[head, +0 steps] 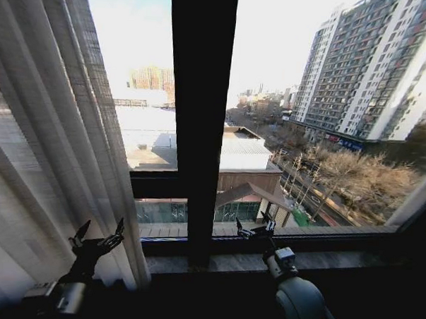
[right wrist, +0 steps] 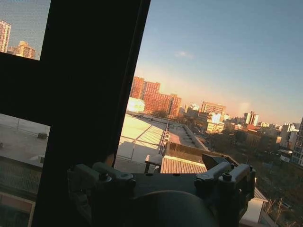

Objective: Open the curtains by pulling them apart, changing their state from closed to fully open.

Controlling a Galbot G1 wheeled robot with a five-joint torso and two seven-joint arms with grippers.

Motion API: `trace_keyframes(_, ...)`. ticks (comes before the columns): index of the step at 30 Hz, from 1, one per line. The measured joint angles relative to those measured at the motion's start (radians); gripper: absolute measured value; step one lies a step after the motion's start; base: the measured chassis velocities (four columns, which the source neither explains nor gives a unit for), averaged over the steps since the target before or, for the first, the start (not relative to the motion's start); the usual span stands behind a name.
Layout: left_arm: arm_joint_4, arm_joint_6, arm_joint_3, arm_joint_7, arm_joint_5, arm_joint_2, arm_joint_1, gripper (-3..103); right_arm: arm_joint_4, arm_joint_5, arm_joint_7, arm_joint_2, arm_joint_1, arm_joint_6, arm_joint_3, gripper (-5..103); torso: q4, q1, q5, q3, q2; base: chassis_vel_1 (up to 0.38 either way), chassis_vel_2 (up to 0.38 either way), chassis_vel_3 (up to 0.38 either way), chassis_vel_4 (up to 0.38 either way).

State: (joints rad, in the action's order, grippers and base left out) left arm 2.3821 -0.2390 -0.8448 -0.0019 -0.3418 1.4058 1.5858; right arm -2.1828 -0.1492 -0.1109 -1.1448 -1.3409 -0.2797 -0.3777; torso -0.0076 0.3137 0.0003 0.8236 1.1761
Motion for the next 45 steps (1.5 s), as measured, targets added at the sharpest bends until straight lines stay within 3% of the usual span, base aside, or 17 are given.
trace_keyframes(3, -0.062, -0.051, 0.02, -0.042, -0.034, -0.092, -0.104, 100, 0.008, 0.002, 0.001, 0.007, 0.004, 0.007, 0.005, 100, 0.0001, 0.0, -0.0012, 0.0, 0.0, 0.0, 0.0, 0.0, 0.0)
trace_keyframes(8, -0.127, -0.101, 0.041, -0.081, -0.095, -0.173, -0.185, 100, 0.019, 0.002, 0.0, 0.013, 0.01, 0.01, 0.003, 100, -0.0003, 0.001, -0.0004, 0.0, 0.0, 0.0, 0.0, 0.0, 0.0)
trace_keyframes(14, -0.166, -0.114, 0.048, -0.076, -0.117, -0.203, -0.204, 100, 0.037, 0.004, -0.001, 0.011, 0.015, 0.016, 0.003, 100, -0.0001, 0.0, 0.0001, 0.0, 0.0, 0.0, 0.0, 0.0, 0.0)
trace_keyframes(21, -0.204, -0.129, 0.046, -0.004, -0.148, -0.238, -0.213, 101, 0.051, 0.007, -0.003, 0.0, 0.024, 0.024, 0.004, 100, 0.0001, 0.0, -0.0002, 0.0, 0.0, 0.0, 0.0, 0.0, 0.0)
trace_keyframes(23, -0.223, -0.129, 0.044, 0.0, -0.153, -0.245, -0.221, 93, 0.052, 0.007, -0.005, -0.003, 0.026, 0.024, 0.004, 100, -0.0001, 0.0, -0.0002, 0.0, 0.0, 0.0, 0.0, 0.0, 0.0)
trace_keyframes(25, -0.23, -0.128, 0.042, 0.001, -0.155, -0.247, -0.222, 93, 0.052, 0.007, -0.005, -0.004, 0.026, 0.024, 0.004, 100, -0.0001, 0.0, -0.0001, 0.0, 0.0, 0.0, 0.0, 0.0, 0.0)
trace_keyframes(26, -0.238, -0.127, 0.038, 0.004, -0.156, -0.25, -0.222, 82, 0.053, 0.008, -0.006, -0.005, 0.025, 0.024, 0.003, 100, -0.0001, 0.0, -0.0002, 0.0, 0.0, 0.0, 0.0, 0.0, 0.0)
trace_keyframes(28, -0.241, -0.126, 0.036, 0.007, -0.156, -0.252, -0.222, 82, 0.053, 0.008, -0.006, -0.006, 0.025, 0.025, 0.003, 100, 0.0, 0.0, -0.0001, 0.0, 0.0, 0.0, 0.0, 0.0, 0.0)
trace_keyframes(32, -0.247, -0.122, 0.03, 0.024, -0.156, -0.255, -0.22, 60, 0.054, 0.009, -0.007, -0.008, 0.03, 0.025, 0.003, 100, 0.0, 0.0, -0.0002, 0.0, 0.0, 0.0, 0.0, 0.0, 0.0)
trace_keyframes(34, -0.248, -0.121, 0.03, 0.027, -0.156, -0.254, -0.219, 60, 0.054, 0.008, -0.008, -0.008, 0.031, 0.025, 0.004, 100, 0.0, 0.0, -0.0001, 0.0, 0.0, 0.0, 0.0, 0.0, 0.0)
trace_keyframes(35, -0.249, -0.121, 0.029, 0.031, -0.155, -0.253, -0.218, 49, 0.054, 0.008, -0.008, -0.008, 0.032, 0.025, 0.005, 100, 0.0, 0.0, -0.0001, 0.0, 0.0, 0.0, 0.0, 0.0, 0.0)
trace_keyframes(38, -0.249, -0.12, 0.028, 0.034, -0.152, -0.251, -0.216, 44, 0.053, 0.007, -0.014, -0.008, 0.032, 0.023, 0.007, 100, 0.0, 0.0, 0.0, 0.0, 0.0, 0.0, 0.0, 0.0, 0.0)
trace_keyframes(45, -0.241, -0.118, 0.02, 0.041, -0.149, -0.244, -0.205, 16, 0.051, 0.001, -0.035, -0.01, 0.042, 0.021, 0.025, 100, -0.0001, 0.0, -0.0001, 0.0, 0.0, 0.0, 0.0, 0.0, 0.0)
